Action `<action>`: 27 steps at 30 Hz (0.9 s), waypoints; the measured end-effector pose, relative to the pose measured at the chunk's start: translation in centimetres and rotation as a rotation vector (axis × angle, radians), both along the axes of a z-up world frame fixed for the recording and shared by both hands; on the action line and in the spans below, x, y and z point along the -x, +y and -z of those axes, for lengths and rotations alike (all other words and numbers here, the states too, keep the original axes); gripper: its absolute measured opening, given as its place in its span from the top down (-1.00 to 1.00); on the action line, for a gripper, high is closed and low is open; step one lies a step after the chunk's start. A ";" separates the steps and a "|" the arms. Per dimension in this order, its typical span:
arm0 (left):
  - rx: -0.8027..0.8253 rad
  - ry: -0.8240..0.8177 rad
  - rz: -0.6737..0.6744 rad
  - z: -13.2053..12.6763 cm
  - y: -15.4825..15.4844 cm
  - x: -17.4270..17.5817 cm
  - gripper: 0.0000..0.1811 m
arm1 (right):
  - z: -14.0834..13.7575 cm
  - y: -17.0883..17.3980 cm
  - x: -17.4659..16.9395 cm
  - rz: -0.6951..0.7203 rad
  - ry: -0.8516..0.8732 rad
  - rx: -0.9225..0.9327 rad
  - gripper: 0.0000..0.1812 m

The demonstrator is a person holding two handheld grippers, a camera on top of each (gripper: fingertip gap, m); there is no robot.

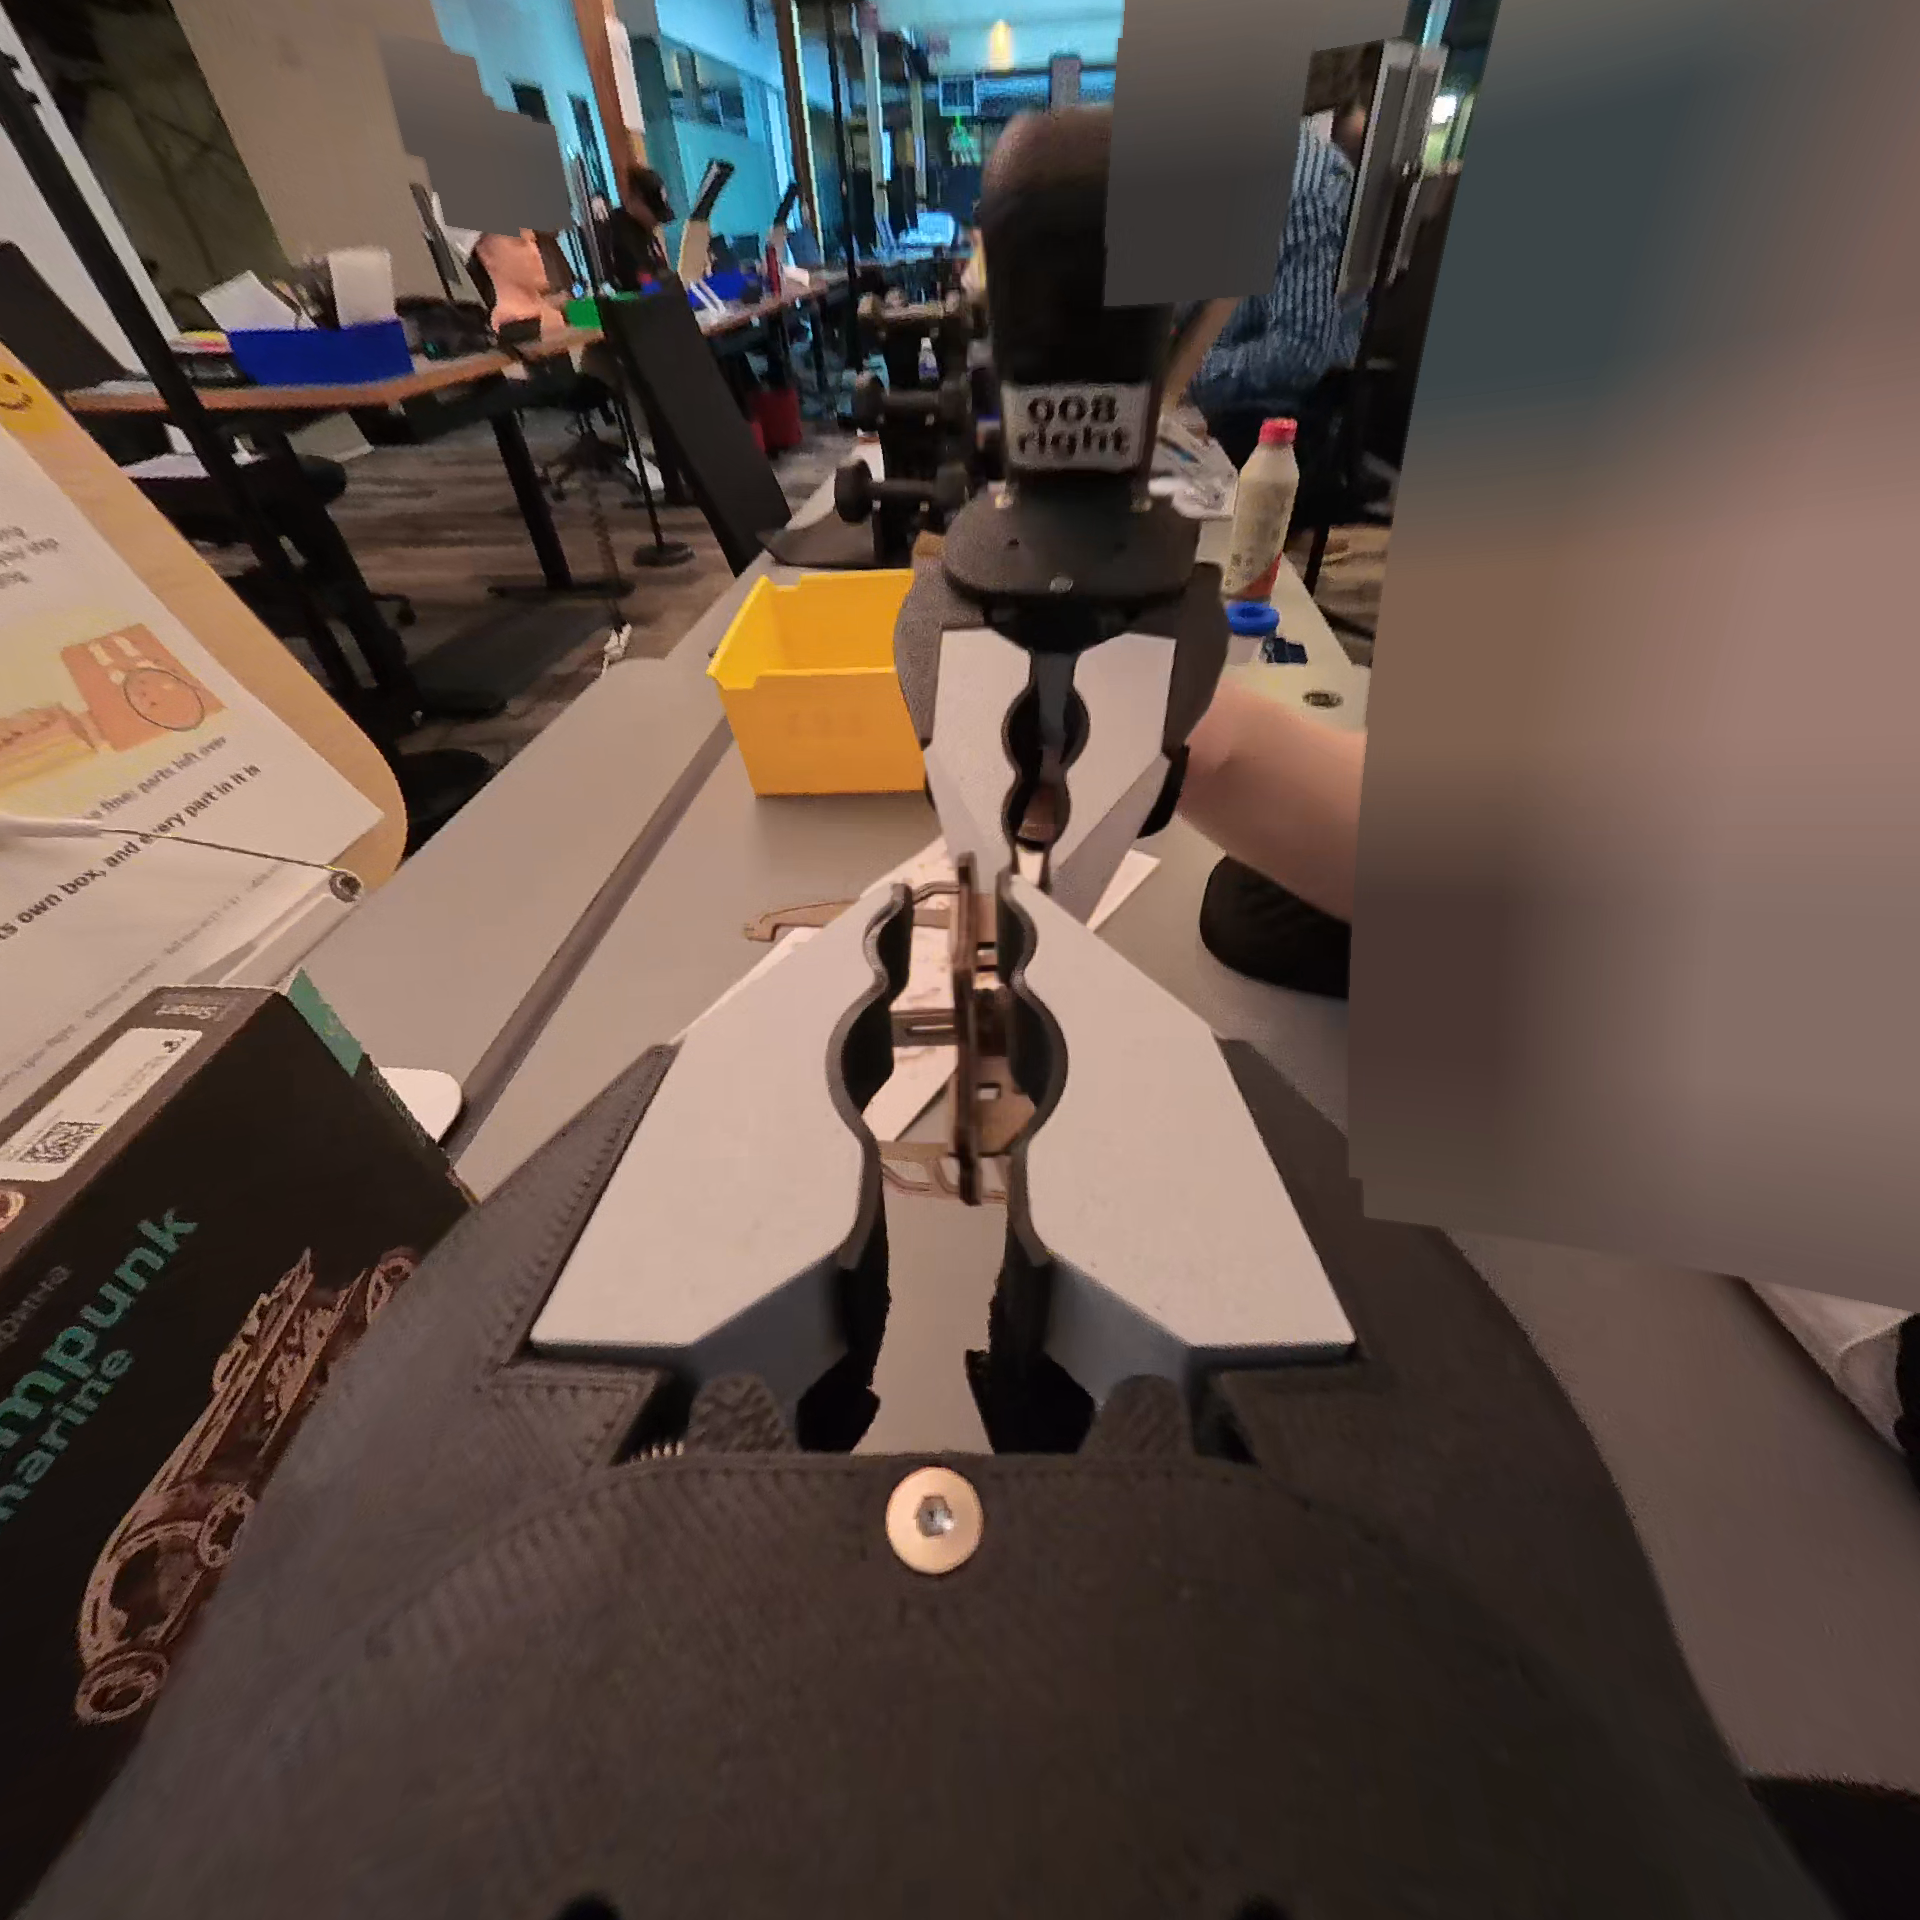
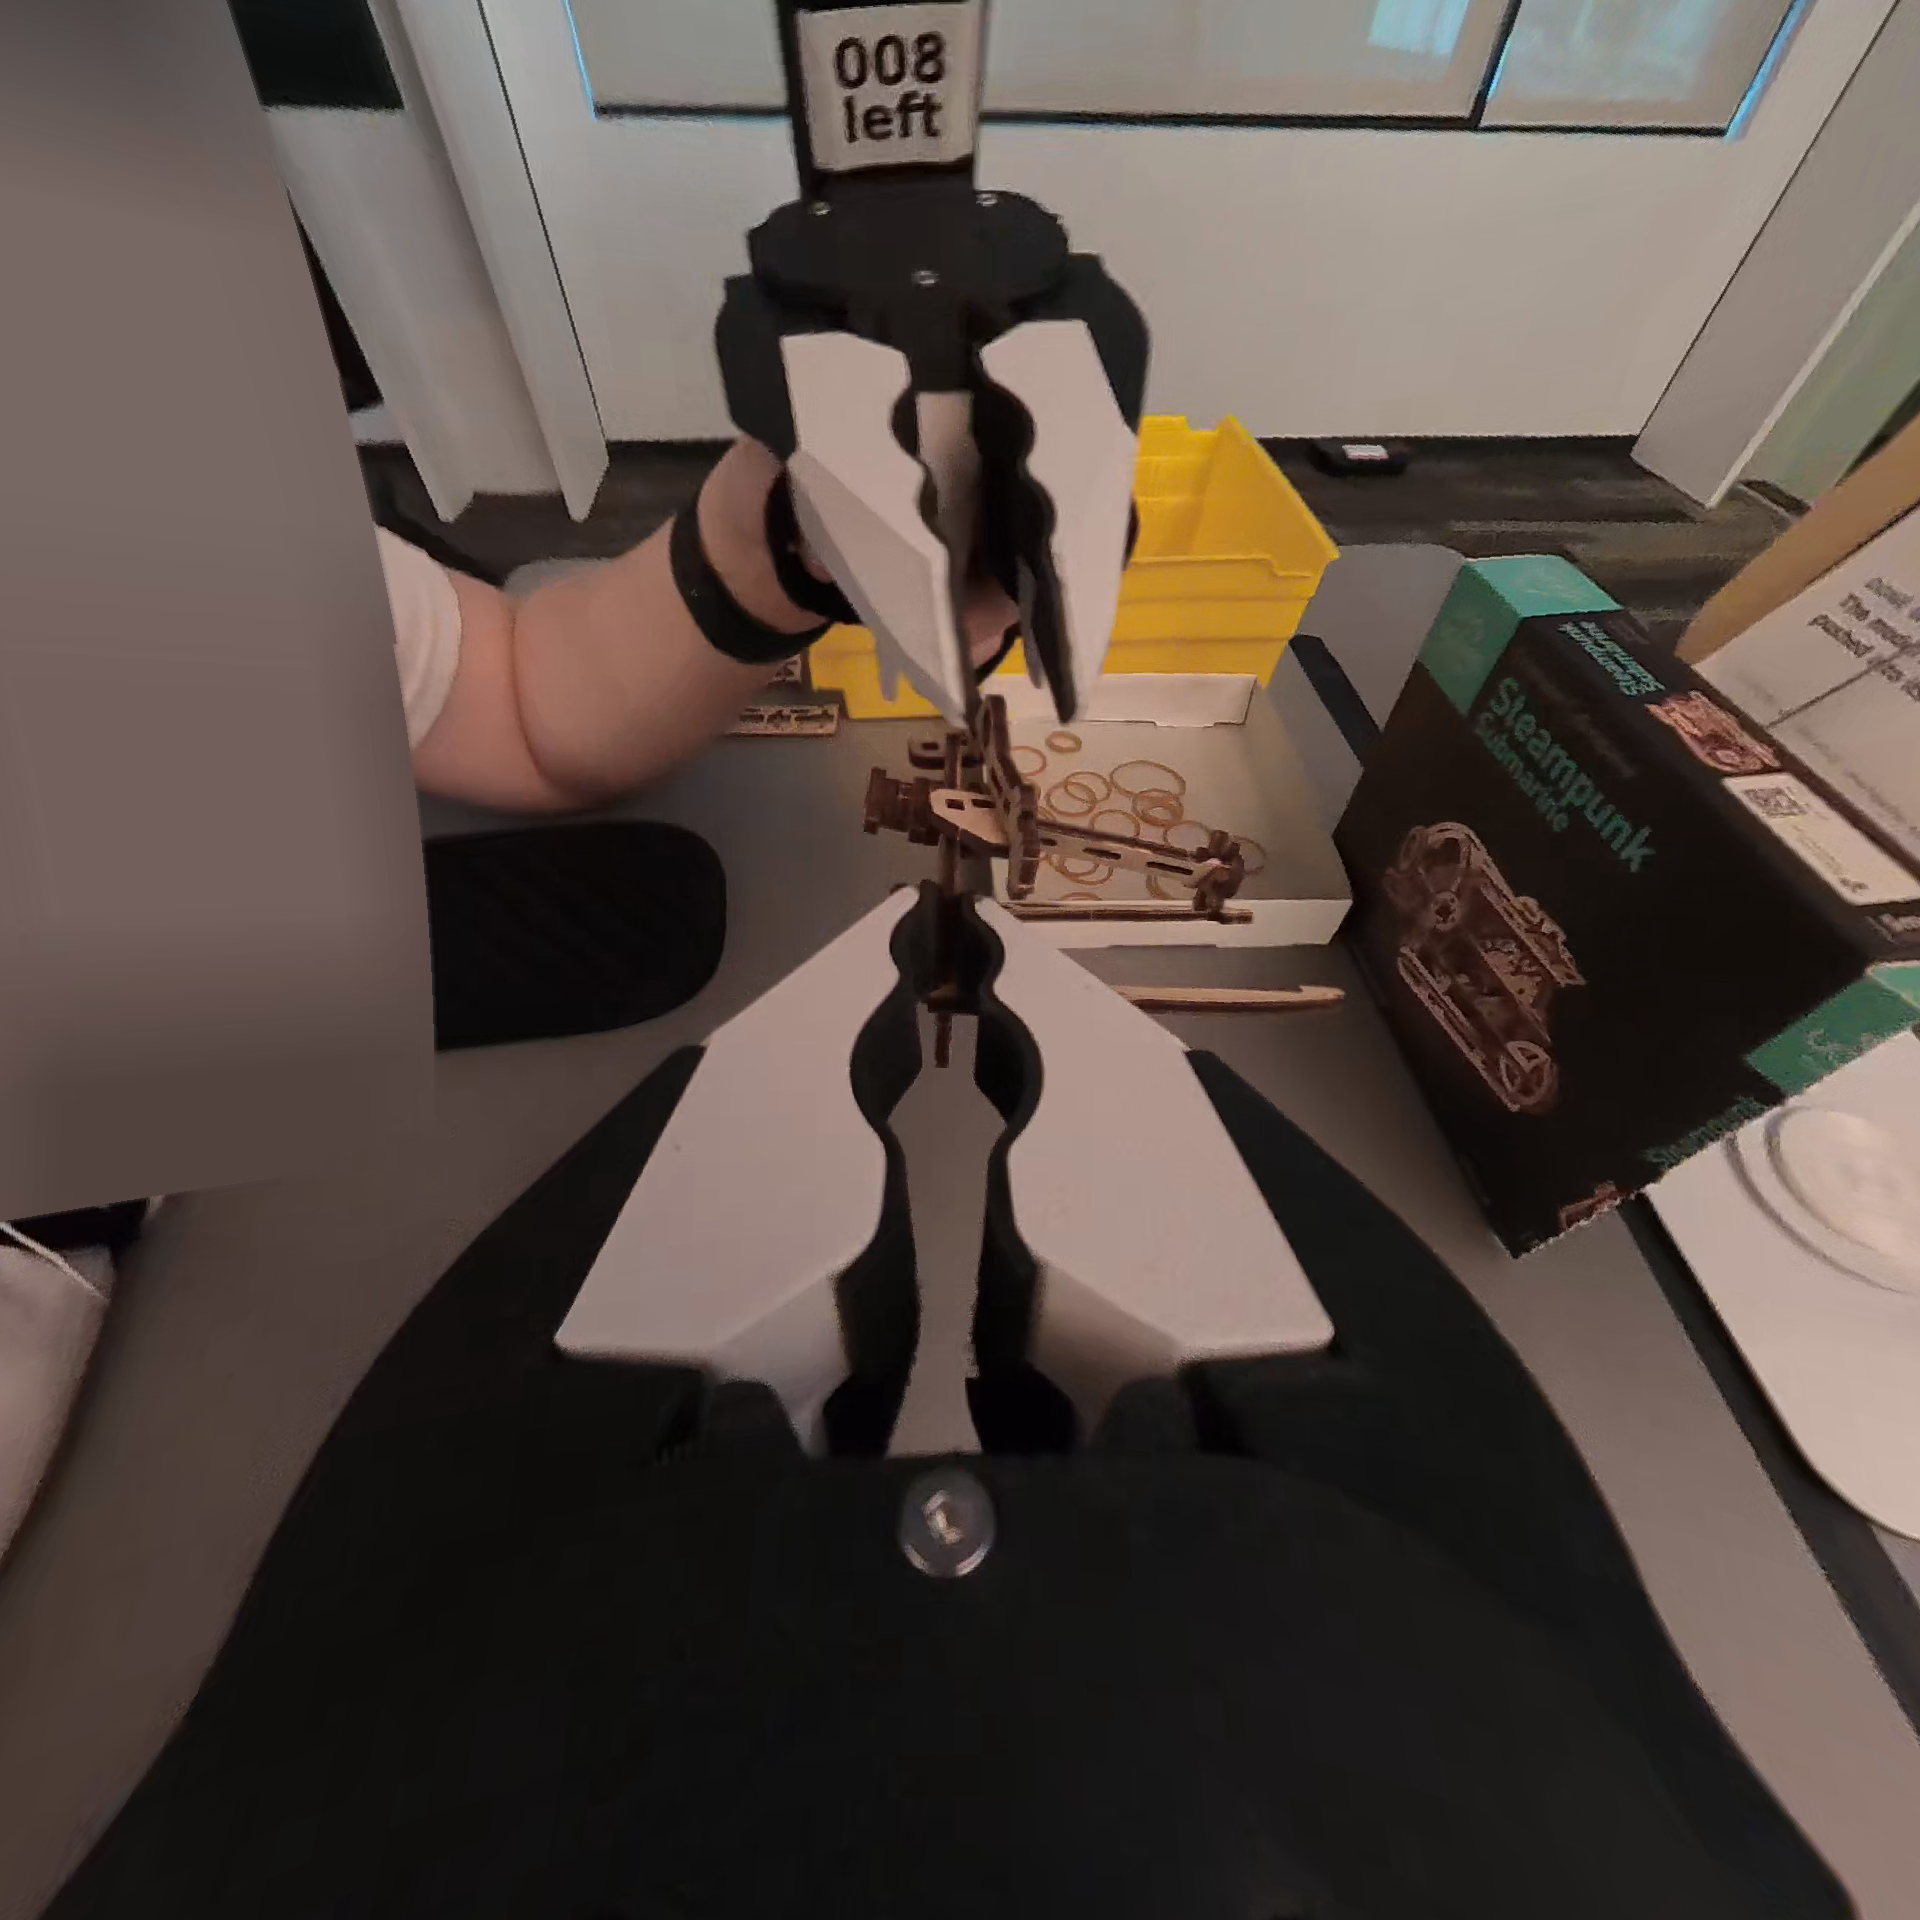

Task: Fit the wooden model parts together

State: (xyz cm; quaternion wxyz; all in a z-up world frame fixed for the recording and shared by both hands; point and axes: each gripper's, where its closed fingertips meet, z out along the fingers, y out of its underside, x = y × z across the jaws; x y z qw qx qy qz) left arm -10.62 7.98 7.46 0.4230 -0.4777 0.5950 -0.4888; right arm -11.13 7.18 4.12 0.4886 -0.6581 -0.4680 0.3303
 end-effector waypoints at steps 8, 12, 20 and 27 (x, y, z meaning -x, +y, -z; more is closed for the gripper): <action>-0.044 0.055 0.042 1.2 -0.7 0.0 0.96 | -0.3 -0.2 0.0 -0.001 0.001 -0.016 0.99; -0.044 0.063 0.053 1.5 -0.8 -0.1 0.94 | -0.1 -0.2 -0.1 0.004 -0.025 -0.020 0.99; -0.074 0.031 0.056 1.0 -1.0 0.0 0.97 | -0.6 -0.4 0.1 0.007 -0.032 -0.054 0.99; -0.098 0.040 0.048 1.1 -1.1 0.0 0.97 | -0.4 -0.5 0.1 -0.004 -0.026 -0.034 0.99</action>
